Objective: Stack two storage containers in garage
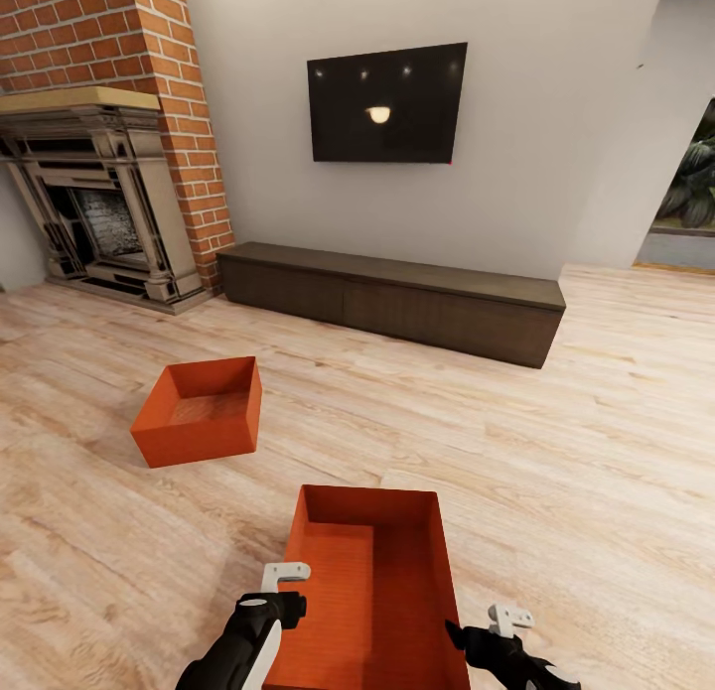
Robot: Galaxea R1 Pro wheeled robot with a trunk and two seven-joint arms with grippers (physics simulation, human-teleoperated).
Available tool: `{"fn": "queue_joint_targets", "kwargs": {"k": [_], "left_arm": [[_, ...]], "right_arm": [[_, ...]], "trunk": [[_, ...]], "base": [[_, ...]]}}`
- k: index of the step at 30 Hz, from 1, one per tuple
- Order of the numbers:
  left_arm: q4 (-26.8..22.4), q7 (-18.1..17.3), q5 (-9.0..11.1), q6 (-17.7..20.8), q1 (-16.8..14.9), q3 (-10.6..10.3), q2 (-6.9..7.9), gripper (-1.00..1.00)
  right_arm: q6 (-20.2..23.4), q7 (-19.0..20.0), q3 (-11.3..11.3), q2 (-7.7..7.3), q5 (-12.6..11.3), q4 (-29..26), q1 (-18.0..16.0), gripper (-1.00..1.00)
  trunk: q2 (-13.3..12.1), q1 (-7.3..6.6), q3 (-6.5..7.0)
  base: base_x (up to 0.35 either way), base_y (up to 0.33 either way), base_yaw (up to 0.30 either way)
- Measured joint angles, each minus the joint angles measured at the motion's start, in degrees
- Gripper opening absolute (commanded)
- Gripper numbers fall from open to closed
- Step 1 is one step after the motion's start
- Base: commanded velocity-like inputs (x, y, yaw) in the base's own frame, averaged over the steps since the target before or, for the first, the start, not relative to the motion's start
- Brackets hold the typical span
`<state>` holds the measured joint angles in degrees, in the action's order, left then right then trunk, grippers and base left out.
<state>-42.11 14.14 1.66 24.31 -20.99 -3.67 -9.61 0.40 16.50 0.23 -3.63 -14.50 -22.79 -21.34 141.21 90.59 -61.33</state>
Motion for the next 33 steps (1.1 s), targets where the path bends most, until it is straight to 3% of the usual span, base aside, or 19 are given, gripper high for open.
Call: {"fn": "queue_joint_targets", "kwargs": {"k": [13,33], "left_arm": [[0.0,0.0,0.0,0.0,0.0,0.0,-0.01,1.0],[0.0,0.0,0.0,0.0,0.0,0.0,-0.1,1.0]], "right_arm": [[4.2,0.2,0.2,-0.19,-0.5,0.0,0.0,1.0],[4.6,0.2,0.5,-0.12,-0.1,0.0,0.0,1.0]], "trunk": [[0.0,0.0,0.0],[0.0,0.0,0.0]], "base": [[0.0,0.0,0.0],[0.0,0.0,0.0]]}}
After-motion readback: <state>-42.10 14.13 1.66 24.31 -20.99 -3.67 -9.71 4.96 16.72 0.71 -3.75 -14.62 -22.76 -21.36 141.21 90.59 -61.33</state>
